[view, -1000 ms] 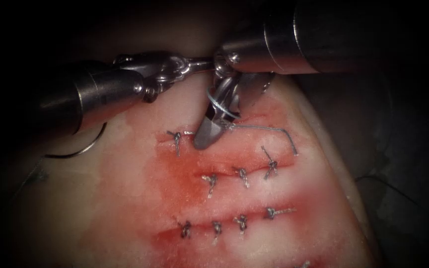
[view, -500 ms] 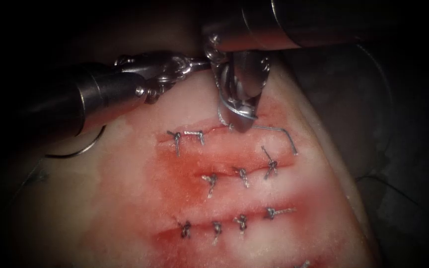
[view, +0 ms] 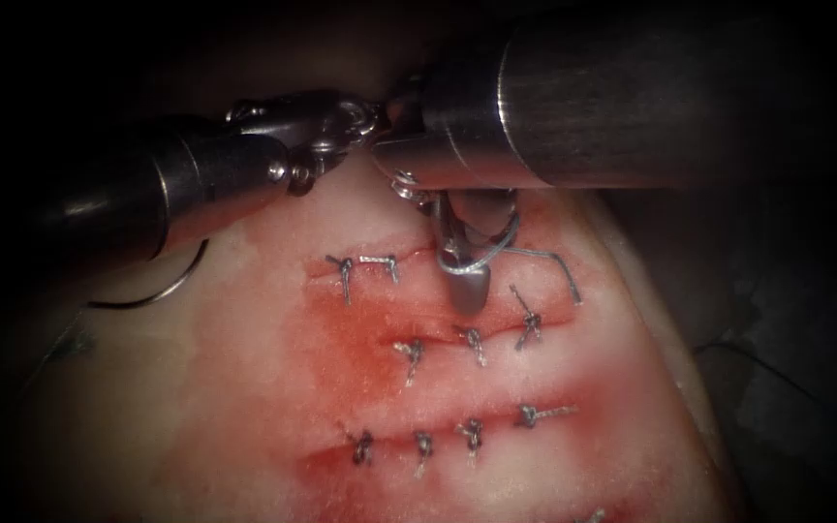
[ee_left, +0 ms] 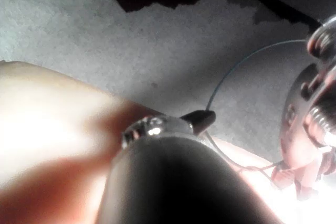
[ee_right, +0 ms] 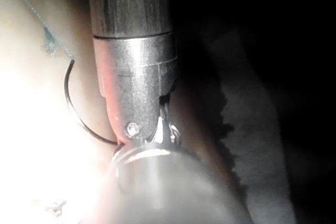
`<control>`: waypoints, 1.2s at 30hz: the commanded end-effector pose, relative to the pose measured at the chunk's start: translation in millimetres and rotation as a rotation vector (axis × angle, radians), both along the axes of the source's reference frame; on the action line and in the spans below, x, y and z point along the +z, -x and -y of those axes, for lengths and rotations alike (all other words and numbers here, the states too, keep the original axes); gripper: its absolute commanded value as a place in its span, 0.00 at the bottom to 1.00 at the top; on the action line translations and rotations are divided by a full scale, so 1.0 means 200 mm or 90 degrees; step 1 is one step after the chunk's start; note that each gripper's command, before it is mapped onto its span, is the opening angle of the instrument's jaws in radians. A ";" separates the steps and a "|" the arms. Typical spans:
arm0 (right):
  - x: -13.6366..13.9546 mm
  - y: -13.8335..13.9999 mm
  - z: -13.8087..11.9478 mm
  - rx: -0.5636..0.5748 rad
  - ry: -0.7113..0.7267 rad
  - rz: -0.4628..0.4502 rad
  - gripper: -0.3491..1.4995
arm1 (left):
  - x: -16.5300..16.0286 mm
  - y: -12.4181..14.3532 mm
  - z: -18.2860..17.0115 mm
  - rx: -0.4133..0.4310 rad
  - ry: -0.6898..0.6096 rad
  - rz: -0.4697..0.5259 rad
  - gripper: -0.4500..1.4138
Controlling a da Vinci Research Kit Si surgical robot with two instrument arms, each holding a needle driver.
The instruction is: Wound Closure
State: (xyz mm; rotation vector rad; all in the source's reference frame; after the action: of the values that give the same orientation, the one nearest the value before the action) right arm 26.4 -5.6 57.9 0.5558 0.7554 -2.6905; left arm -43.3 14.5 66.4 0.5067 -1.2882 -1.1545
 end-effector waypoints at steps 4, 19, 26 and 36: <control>0.001 -0.005 -0.006 0.000 -0.002 -0.003 0.67 | 0.000 0.002 -0.007 -0.002 0.004 0.001 0.00; 0.009 0.011 -0.008 -0.028 0.015 0.009 0.61 | 0.001 0.005 -0.008 -0.007 0.011 -0.004 0.00; 0.017 0.016 -0.003 -0.033 0.029 0.005 0.47 | 0.001 0.005 -0.008 -0.007 0.012 -0.004 0.00; 0.016 0.012 0.001 -0.010 0.030 0.024 0.00 | 0.001 0.005 -0.007 -0.006 0.016 -0.005 0.00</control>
State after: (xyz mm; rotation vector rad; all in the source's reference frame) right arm 23.0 -6.5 60.9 0.6134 0.6836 -2.6908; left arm -43.8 14.7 66.7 0.4765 -1.2934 -1.1464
